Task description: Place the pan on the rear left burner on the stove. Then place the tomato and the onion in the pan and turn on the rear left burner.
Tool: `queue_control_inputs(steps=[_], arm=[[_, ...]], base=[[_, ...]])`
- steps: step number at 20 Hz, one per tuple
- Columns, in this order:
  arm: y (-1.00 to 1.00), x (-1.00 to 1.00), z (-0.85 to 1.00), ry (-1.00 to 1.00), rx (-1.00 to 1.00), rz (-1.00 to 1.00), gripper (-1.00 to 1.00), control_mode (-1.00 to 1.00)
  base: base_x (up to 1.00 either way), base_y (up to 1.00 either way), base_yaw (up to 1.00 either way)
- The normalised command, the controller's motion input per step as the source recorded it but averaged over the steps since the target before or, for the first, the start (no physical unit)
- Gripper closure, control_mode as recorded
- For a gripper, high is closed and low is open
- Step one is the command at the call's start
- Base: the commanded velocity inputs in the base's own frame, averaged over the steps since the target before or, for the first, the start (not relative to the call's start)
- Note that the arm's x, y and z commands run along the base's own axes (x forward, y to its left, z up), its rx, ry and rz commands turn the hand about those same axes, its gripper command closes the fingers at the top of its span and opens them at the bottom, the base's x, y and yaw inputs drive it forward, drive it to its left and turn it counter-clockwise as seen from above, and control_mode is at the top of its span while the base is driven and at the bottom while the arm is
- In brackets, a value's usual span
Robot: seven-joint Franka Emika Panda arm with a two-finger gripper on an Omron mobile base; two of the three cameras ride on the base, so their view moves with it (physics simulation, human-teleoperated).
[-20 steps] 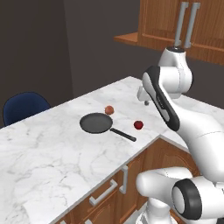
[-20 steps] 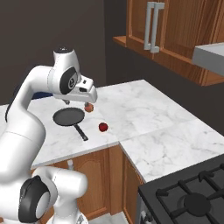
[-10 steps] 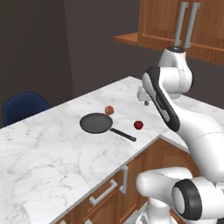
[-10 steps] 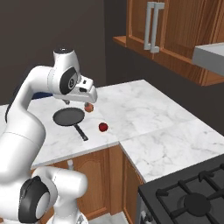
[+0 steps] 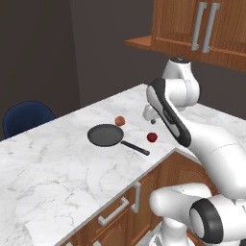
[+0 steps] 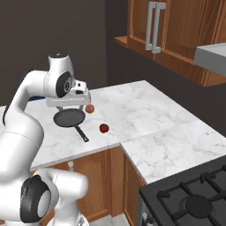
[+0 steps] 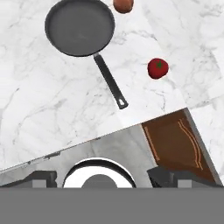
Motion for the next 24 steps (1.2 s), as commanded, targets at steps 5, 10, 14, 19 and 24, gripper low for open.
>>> queue_control_inputs(steps=[5,10,14,19,24], arm=[[0.45,0.26,-0.56,0.27,-0.31,0.12,-1.00,-1.00],[0.23,0.11,-0.37,0.23,-0.29,0.00,-1.00,-1.00],[0.00,0.00,-0.25,0.16,-0.08,0.00,-1.00,-1.00],[-0.19,0.00,-0.02,0.11,0.09,0.06,-1.00,-1.00],[-0.18,0.00,-0.03,0.04,0.27,0.12,-1.00,-1.00]], base=[[0.00,0.00,0.00],[0.00,0.00,0.00],[0.00,0.00,0.00],[0.00,0.00,0.00],[0.00,0.00,0.00]])
